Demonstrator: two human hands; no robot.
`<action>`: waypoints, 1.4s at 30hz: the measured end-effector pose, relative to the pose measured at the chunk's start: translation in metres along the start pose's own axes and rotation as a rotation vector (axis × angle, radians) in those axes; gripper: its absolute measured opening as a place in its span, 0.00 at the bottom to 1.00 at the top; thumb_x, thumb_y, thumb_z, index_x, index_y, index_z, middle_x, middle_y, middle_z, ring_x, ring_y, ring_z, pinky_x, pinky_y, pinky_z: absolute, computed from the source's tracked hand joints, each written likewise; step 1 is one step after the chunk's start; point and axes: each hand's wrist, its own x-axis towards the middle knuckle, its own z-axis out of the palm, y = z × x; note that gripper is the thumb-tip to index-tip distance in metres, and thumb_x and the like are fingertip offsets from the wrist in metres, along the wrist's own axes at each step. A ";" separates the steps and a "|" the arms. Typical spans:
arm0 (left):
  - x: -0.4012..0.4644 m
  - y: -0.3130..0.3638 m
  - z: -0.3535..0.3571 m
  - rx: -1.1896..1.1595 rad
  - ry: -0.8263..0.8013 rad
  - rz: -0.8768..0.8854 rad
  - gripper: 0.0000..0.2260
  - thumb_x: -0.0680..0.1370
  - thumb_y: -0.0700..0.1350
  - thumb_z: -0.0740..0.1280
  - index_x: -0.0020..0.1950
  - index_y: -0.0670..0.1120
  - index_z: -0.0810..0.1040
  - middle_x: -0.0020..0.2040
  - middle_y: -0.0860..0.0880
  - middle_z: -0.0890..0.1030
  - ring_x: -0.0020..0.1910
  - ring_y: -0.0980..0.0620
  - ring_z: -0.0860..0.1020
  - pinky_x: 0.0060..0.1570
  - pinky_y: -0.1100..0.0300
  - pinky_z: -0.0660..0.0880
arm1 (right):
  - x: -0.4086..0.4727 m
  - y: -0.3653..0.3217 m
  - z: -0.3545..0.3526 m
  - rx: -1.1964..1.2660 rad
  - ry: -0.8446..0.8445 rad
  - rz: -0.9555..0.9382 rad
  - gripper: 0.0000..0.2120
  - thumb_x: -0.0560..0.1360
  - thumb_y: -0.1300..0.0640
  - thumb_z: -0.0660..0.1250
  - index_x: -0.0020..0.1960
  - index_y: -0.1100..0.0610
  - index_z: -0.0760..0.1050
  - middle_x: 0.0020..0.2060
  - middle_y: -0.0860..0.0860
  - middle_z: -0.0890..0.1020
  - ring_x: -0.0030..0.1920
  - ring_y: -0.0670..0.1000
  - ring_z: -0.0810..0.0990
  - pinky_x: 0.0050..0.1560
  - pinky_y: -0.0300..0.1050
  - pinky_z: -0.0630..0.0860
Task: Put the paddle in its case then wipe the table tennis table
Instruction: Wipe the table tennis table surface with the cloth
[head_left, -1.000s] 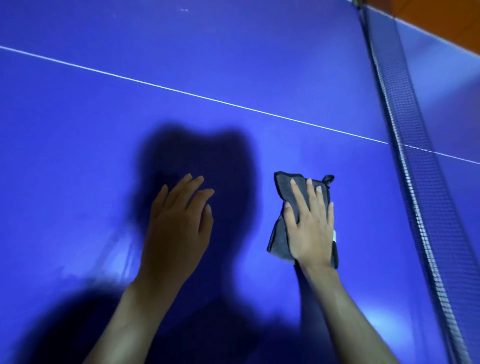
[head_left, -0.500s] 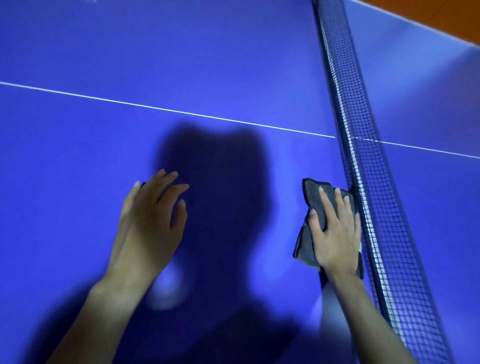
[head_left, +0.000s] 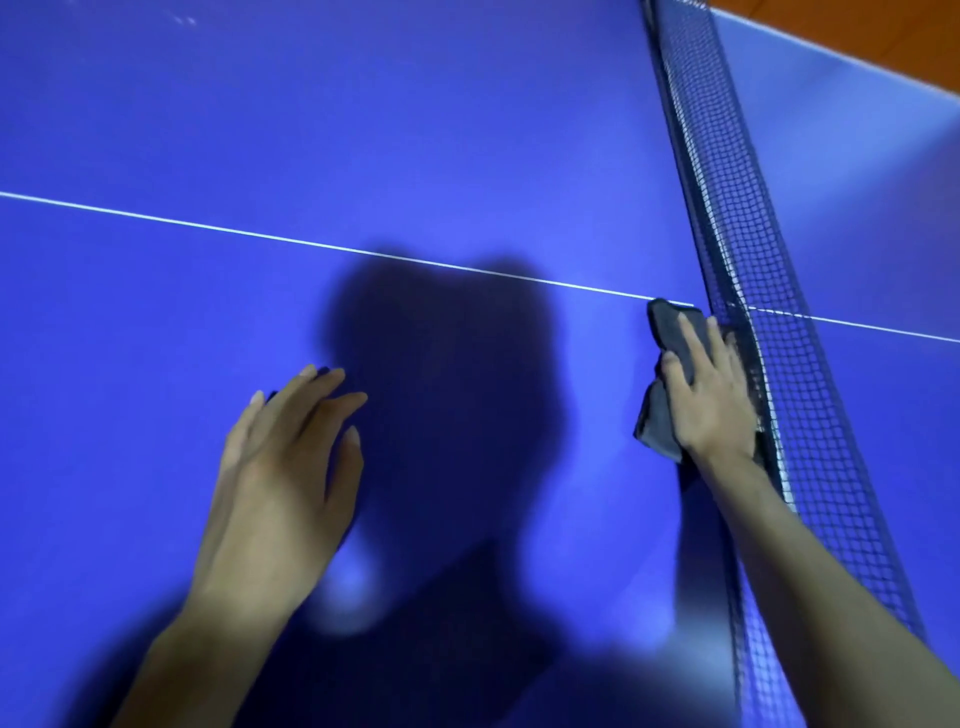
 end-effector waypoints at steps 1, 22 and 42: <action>0.001 -0.002 0.001 0.002 0.006 0.005 0.17 0.83 0.46 0.59 0.67 0.45 0.80 0.72 0.48 0.76 0.76 0.47 0.69 0.77 0.42 0.62 | 0.007 -0.007 0.003 -0.018 0.003 -0.001 0.26 0.85 0.42 0.54 0.83 0.39 0.58 0.84 0.45 0.55 0.84 0.51 0.51 0.79 0.63 0.58; -0.040 -0.135 -0.100 0.013 0.130 -0.107 0.17 0.82 0.44 0.60 0.67 0.42 0.80 0.69 0.44 0.78 0.73 0.41 0.72 0.73 0.38 0.66 | -0.103 -0.328 0.113 -0.132 -0.009 -0.360 0.29 0.82 0.43 0.53 0.82 0.42 0.60 0.83 0.47 0.60 0.84 0.52 0.54 0.83 0.58 0.45; -0.065 -0.203 -0.162 -0.063 0.129 -0.090 0.16 0.82 0.42 0.60 0.67 0.43 0.80 0.69 0.45 0.79 0.73 0.42 0.73 0.68 0.35 0.70 | -0.205 -0.382 0.129 -0.175 0.035 -0.413 0.29 0.82 0.43 0.49 0.82 0.42 0.60 0.83 0.49 0.61 0.83 0.54 0.57 0.81 0.59 0.56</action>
